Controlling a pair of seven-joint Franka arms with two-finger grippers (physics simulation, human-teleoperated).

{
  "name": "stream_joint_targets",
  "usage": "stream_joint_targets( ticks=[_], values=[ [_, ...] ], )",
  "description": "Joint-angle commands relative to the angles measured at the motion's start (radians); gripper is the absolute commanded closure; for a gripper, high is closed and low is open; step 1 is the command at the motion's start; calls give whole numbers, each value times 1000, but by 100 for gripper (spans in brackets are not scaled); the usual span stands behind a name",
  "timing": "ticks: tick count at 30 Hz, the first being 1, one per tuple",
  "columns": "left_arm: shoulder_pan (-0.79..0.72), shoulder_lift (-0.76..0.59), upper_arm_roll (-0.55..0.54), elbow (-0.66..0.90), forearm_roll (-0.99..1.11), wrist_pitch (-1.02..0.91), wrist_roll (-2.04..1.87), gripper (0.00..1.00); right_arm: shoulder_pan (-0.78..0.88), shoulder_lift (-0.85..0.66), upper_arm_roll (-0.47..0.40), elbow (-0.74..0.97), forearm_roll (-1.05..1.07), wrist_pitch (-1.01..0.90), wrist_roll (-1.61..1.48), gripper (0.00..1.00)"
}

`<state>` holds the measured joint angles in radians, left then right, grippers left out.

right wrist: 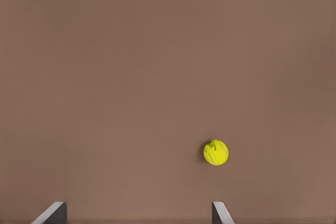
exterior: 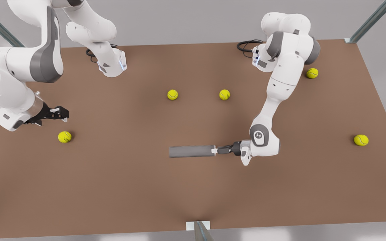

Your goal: Put the tennis tube upright

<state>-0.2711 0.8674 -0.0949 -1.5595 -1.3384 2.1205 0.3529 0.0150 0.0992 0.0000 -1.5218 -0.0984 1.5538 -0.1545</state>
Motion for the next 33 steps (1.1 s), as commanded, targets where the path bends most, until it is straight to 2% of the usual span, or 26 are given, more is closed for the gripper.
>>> stream_joint_targets(
  ticks=[1,12,13,15,16,17,18,22,24,26,30,33],
  values=[
    [-3,8,0,12,-15,18,78,1,7,-1,0,0,2,0,-10,0],
    [-79,15,1,7,-70,53,100,1,5,5,0,-1,2,3,-10,0],
    [-79,15,0,7,-70,53,100,7,2,2,0,-1,-1,2,-10,0],
    [-77,13,1,9,-68,53,100,39,-1,4,0,0,2,0,-11,0],
    [-80,7,1,7,-65,53,98,47,2,2,0,0,2,-1,-11,0],
    [-77,4,1,9,-62,53,97,49,2,4,0,0,2,-1,-11,0],
    [-77,4,0,9,-61,53,97,56,5,8,0,2,-1,0,-13,0],
    [-65,1,4,12,-48,38,97,60,10,11,0,0,-1,0,-13,0],
    [-66,2,3,12,-50,41,97,70,10,10,0,2,-1,-1,-14,0],
    [-72,-4,4,7,-50,47,86,73,8,8,0,2,-1,-3,-20,0],
    [-57,-5,1,4,-87,35,63,78,8,5,0,0,-1,-5,-25,0],
    [-34,-4,1,3,-123,-17,54,78,8,5,0,-1,-1,-5,-25,0]
  ],
)
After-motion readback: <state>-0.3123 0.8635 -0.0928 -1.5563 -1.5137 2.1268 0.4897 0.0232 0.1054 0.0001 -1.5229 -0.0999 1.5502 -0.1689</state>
